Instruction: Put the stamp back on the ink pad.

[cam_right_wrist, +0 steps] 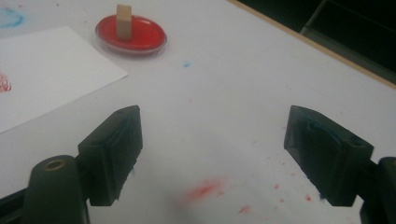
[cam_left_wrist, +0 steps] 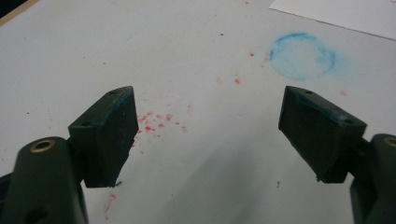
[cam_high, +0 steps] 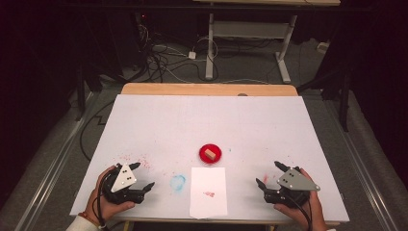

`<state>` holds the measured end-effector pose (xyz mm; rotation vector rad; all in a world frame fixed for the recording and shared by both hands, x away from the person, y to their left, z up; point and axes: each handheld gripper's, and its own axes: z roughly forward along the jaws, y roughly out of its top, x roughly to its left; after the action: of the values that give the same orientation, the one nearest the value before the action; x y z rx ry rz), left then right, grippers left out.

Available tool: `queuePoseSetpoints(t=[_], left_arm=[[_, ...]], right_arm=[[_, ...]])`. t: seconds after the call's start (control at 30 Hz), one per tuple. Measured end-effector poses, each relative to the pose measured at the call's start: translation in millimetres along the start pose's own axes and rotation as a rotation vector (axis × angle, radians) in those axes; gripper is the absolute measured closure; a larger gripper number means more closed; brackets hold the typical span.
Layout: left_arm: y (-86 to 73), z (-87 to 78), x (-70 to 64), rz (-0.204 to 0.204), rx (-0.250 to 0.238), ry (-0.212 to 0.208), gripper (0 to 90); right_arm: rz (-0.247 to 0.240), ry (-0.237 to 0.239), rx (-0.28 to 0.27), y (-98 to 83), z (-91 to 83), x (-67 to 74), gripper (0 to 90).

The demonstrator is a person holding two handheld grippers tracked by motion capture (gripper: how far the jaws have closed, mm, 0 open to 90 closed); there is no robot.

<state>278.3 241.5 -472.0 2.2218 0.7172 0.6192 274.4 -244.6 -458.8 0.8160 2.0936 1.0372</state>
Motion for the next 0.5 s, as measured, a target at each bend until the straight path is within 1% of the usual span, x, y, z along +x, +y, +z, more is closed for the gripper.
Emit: queuePoseSetpoints(t=[0.07,0.1,0.17,0.23,0.37,0.43,0.5], left_arm=[[0.4,-0.1,-0.9,0.005,-0.003,0.003,19.1],[1.1,0.1,-1.6,0.006,-0.002,0.008,19.2],[2.6,-0.1,-2.8,0.016,-0.005,0.016,19.2],[3.3,-0.1,-3.6,0.023,-0.006,0.017,19.1],[1.1,-0.8,-4.3,0.029,-0.001,0.014,19.1],[1.1,-1.4,-3.9,0.023,-0.006,0.011,18.7],[1.2,-1.8,-4.4,0.028,-0.008,0.012,18.7]], right_arm=[[0.001,-0.005,0.002,-3.7,-0.2,1.5,20.3],[0.007,0.001,0.001,-5.3,0.4,2.6,20.4],[-0.004,0.003,0.007,-6.6,1.5,5.2,20.3],[-0.006,0.010,-0.002,-6.1,0.7,6.5,20.2],[-0.014,-0.002,-0.013,-3.7,-1.7,7.8,20.3],[-0.018,-0.008,-0.019,-2.4,-3.0,8.8,20.2],[-0.022,-0.008,-0.021,-1.7,-3.4,9.7,20.2]])
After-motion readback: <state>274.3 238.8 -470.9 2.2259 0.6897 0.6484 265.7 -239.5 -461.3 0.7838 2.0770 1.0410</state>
